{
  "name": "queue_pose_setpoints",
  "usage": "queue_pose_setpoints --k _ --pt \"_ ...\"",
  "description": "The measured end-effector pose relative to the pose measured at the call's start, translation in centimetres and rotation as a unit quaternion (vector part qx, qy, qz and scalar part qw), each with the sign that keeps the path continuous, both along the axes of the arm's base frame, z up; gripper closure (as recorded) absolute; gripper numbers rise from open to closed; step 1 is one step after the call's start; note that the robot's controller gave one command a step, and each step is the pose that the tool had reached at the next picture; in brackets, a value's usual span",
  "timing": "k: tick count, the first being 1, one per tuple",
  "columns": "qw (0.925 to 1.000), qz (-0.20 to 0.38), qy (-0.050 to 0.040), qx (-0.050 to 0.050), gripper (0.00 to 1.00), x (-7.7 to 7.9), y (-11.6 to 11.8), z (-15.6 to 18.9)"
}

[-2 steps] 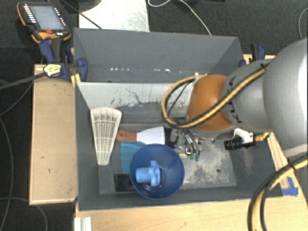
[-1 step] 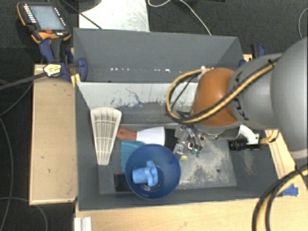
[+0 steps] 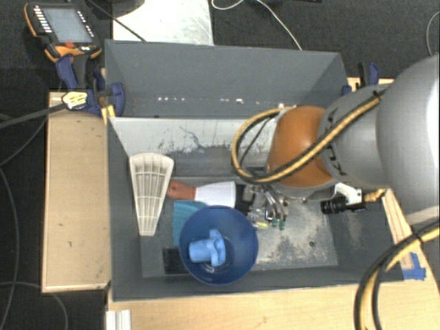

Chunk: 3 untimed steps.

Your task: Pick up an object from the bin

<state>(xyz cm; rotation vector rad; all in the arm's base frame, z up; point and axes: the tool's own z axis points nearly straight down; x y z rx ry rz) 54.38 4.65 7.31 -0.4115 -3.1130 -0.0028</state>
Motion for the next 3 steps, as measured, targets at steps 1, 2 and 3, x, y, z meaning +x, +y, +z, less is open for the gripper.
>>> queue_pose_setpoints --k 1,2,3 --pt "0.9965 -0.083 -0.0053 0.000 0.00 0.57 0.51 -0.26" --pt "1.0000 0.000 -0.0004 0.000 1.00 0.06 -0.03 0.05" --pt "1.0000 0.000 -0.0004 0.000 1.00 0.06 -0.03 0.05"
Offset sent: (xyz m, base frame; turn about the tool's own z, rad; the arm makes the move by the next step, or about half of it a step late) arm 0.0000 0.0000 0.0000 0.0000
